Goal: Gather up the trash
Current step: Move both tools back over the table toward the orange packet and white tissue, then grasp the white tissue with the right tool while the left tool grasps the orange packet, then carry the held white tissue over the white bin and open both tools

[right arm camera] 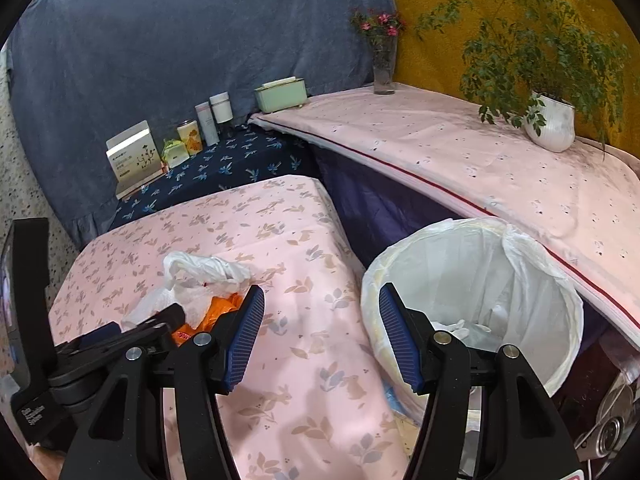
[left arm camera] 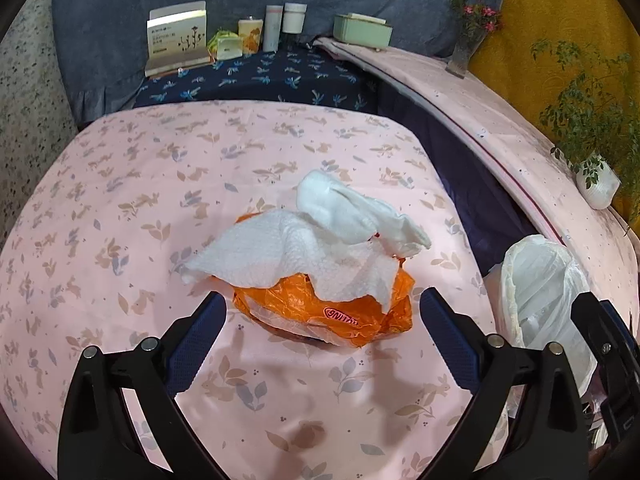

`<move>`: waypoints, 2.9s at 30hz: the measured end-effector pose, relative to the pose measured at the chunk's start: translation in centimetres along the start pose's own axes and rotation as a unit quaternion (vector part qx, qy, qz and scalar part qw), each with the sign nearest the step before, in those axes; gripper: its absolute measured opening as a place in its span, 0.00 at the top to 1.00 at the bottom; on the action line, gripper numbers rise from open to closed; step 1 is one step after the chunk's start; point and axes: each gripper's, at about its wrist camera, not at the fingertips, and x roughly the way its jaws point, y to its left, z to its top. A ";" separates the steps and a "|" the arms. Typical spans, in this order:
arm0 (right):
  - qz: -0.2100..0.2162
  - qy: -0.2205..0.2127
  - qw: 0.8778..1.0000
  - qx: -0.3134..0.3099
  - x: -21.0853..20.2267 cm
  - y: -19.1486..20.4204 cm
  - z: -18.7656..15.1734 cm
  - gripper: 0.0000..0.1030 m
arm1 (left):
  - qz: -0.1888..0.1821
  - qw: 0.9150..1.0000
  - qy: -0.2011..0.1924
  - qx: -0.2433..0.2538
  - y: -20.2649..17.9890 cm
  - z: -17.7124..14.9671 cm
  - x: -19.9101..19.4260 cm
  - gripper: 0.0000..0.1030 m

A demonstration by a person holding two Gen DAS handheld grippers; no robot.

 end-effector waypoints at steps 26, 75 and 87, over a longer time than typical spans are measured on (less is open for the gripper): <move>0.071 0.047 0.995 -0.055 7.8 10.3 0.2 0.44 | 0.062 0.993 0.007 -0.102 13.1 1.2 1.7 0.10; 0.057 -0.025 0.998 0.030 2.4 0.3 5.1 0.96 | -0.039 0.996 -0.038 0.067 -1.3 4.4 -1.5 0.95; 0.030 -0.056 0.996 0.056 -0.3 -4.2 6.5 0.96 | -0.072 0.988 -0.073 0.114 -7.6 5.7 -4.9 0.95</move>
